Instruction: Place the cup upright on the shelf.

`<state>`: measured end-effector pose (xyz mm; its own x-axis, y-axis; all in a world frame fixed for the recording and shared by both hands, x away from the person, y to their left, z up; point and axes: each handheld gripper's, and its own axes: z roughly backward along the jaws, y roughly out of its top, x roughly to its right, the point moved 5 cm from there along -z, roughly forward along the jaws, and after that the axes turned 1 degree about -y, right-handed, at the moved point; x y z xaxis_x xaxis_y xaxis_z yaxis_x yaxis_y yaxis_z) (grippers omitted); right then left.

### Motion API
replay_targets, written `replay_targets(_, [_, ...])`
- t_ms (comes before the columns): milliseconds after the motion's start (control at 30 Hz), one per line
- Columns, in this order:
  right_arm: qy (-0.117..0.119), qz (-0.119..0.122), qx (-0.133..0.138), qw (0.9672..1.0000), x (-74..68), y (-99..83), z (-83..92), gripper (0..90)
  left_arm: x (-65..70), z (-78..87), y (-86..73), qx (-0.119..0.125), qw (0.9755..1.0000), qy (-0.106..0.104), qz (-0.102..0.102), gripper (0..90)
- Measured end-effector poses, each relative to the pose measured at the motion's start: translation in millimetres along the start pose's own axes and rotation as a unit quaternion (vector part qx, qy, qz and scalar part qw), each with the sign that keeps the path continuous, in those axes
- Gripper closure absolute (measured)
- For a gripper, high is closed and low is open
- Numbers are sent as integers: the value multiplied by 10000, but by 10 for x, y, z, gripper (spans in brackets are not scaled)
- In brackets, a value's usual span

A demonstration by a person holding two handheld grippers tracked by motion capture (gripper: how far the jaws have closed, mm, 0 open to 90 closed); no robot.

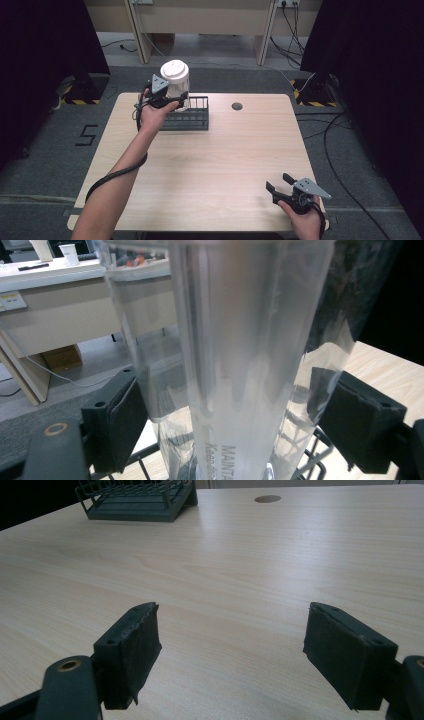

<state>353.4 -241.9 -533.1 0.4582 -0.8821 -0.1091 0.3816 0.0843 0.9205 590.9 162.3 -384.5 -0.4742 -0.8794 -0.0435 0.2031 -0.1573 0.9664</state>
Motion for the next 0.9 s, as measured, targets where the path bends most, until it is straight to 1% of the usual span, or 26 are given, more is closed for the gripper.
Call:
replay_targets(200, [7, -18, -13, 10000, 0, 0, 2, 226, -36, -88, -12, -37, 9999, 62, 86, 174])
replay_targets(367, [7, -31, -4, 10000, 2, 0, 2, 226, -63, -167, -53, -135, 9998, 134, 44, 174])
replay_targets(467, [10, -23, -13, 10000, 5, 1, 1, 226, -73, -222, -71, -142, 9997, 131, 122, 174])
replay_targets(567, [15, -32, -6, 10000, 5, 1, 2, 226, -75, -265, -86, -168, 9997, 153, 124, 174])
replay_targets(800, [32, -71, -10, 10000, 5, 0, 3, 226, -94, -373, -152, -290, 9992, 245, 157, 173])
replay_targets(900, [37, -72, -14, 10000, 4, -1, 3, 226, -100, -408, -205, -343, 9989, 272, 182, 173])
